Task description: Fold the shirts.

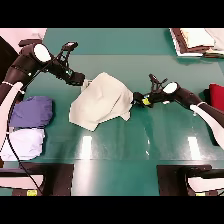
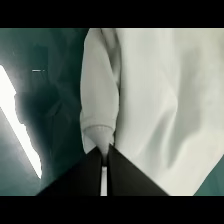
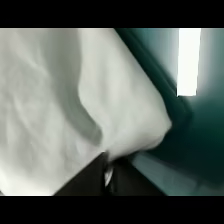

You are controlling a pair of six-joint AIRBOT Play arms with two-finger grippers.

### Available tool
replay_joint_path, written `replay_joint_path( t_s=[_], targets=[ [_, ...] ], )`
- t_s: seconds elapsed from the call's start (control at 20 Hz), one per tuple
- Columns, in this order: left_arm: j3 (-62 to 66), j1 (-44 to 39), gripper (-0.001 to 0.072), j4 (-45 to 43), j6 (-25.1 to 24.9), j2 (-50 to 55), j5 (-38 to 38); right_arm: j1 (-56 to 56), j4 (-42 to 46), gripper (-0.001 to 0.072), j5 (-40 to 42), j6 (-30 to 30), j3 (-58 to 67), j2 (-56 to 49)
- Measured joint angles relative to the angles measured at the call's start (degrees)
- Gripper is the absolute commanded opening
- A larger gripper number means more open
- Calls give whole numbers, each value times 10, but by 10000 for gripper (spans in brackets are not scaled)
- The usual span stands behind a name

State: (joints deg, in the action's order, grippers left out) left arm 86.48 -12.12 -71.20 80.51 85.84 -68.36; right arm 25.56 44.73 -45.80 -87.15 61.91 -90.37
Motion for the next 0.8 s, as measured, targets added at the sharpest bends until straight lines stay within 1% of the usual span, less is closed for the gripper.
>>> replay_joint_path(
  t_s=[0.15, 0.25, 0.45, 0.65, 0.8],
  targets=[
    [3, 0, 25, -7, -1, -24, 10, -6, 17, 16, -12, 13, 37, -2],
    [13, 0, 25, -16, -3, -59, 20, -21, 48, 16, -31, 19, 75, 23],
    [47, 0, 25, -13, -9, -160, 28, -62, 91, 16, -110, 40, 193, 101],
    [66, 0, 25, 41, -30, -272, 32, -84, 110, 16, -186, 55, 329, 182],
    [71, 0, 25, 77, -53, -332, 32, -82, 136, 15, -223, 59, 408, 224]
  ],
)
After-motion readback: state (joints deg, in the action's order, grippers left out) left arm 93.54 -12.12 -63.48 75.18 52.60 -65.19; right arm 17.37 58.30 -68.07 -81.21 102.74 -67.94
